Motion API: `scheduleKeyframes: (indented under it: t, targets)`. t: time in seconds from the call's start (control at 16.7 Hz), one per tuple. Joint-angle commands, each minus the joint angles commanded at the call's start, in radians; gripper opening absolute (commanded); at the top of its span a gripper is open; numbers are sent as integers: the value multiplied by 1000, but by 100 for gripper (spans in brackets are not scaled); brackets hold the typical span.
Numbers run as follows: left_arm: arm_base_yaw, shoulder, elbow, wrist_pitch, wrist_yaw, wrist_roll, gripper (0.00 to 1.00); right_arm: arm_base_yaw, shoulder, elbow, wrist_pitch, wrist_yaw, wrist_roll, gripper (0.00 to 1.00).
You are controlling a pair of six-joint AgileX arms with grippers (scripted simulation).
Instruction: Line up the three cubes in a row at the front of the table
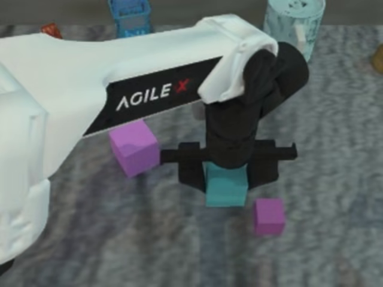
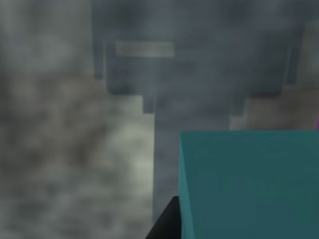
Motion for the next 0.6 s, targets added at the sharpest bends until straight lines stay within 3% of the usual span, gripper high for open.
scheduleKeyframes:
  t: [0.6]
  targets:
    - [1,63,-180,245,0,2,0,0,0,0,0,0,0,100]
